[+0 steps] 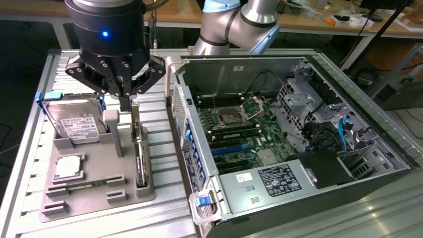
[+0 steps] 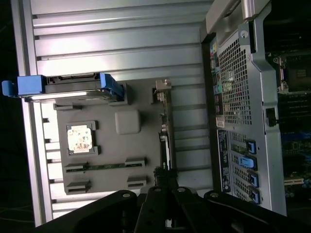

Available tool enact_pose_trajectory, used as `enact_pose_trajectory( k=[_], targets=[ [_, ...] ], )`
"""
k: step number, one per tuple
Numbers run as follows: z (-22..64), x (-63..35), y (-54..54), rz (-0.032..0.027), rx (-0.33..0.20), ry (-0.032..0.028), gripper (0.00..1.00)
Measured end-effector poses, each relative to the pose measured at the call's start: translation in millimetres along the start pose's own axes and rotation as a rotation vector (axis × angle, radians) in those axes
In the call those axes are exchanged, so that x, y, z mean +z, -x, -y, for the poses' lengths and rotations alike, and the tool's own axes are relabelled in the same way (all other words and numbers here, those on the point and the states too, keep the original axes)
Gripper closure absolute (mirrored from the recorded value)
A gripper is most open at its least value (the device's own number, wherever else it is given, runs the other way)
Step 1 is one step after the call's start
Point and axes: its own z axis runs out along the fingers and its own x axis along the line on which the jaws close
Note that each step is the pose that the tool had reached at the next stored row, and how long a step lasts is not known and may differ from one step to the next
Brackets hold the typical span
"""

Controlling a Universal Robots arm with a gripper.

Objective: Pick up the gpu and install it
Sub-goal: 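Pick up the gpu and move the gpu toward the slot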

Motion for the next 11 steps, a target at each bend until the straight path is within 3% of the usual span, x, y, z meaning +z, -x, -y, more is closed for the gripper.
enact_pose_trajectory(
  k=[11],
  targets=[
    [12.3, -0.5, 1.1, 0.0, 0.0, 0.0, 0.89]
  ],
)
